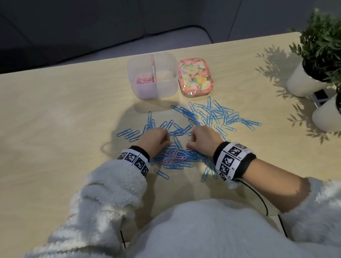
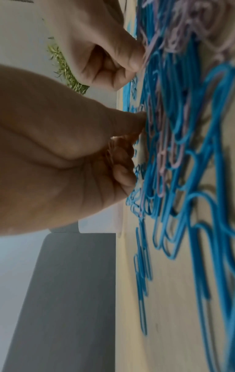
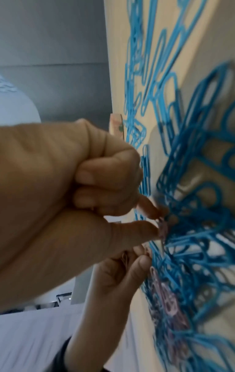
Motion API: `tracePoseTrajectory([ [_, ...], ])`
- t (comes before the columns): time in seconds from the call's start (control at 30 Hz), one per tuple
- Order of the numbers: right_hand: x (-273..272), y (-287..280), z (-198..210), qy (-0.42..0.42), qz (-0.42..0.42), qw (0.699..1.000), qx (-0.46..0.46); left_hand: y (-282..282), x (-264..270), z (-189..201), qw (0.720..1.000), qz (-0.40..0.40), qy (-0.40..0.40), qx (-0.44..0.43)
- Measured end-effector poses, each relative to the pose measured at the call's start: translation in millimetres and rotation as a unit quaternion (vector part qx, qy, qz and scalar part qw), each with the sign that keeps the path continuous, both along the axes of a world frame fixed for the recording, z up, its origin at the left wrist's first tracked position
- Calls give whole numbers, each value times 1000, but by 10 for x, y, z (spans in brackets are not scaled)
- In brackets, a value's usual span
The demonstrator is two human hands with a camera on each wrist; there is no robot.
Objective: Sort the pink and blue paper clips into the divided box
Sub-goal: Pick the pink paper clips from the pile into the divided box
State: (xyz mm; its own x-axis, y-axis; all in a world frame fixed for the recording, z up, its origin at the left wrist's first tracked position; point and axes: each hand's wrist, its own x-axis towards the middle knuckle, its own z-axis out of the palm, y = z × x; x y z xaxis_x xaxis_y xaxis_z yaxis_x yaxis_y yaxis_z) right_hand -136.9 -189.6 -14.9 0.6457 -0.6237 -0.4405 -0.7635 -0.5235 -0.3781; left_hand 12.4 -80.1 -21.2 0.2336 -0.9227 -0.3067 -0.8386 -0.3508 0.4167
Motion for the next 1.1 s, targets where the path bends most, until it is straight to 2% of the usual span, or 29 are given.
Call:
tracePoseTrajectory([
  [0.07, 35, 8, -12, 3, -6, 1000, -5, 4, -2, 13, 999, 19, 28, -11],
  [0.13, 64, -16, -29, -1, -23, 1000, -1, 15, 40, 42, 990, 85, 107, -33],
  [0.2, 78, -48, -55, -4, -30, 999, 29, 37, 134, 79, 964, 163, 204, -59],
  [0.33, 89, -101, -49, -13, -16, 997, 71, 129, 342, 158, 913, 245, 313, -84],
  [0.43, 76, -170, 3, -82, -43, 989, 113, 189, 408, 162, 866, 305, 393, -55],
  [0.5, 29, -233, 61, -167, -130, 958, 193, 225, 396, 170, 829, 335, 445, -36],
  [0.53, -6, -261, 87, -212, -179, 926, 258, 232, 378, 168, 812, 344, 469, -36],
  [0.57, -36, -283, 112, -250, -219, 887, 321, 237, 361, 159, 808, 343, 477, -37],
  [0.6, -63, -297, 137, -274, -249, 854, 367, 240, 343, 148, 815, 337, 471, -37],
  [0.63, -92, -301, 156, -284, -270, 832, 394, 231, 320, 130, 834, 323, 447, -32],
  [0.7, -137, -296, 156, -279, -285, 822, 406, 207, 286, 103, 889, 273, 366, -22],
  [0.73, -159, -283, 151, -267, -268, 838, 393, 192, 271, 91, 918, 240, 316, -17],
  [0.8, -191, -241, 94, -216, -168, 907, 319, 166, 254, 57, 958, 181, 222, -2],
  [0.83, -201, -217, 59, -183, -104, 944, 255, 159, 249, 49, 970, 160, 184, 7],
  [0.9, -197, -149, -3, -124, -9, 984, 130, 153, 234, 49, 984, 127, 125, 19],
  [1.0, -169, -67, -21, -48, 61, 997, 7, 141, 203, 65, 992, 89, 83, 22],
  [1.1, -141, -22, -14, -25, 70, 997, -34, 123, 142, 84, 998, 54, 37, 25],
])
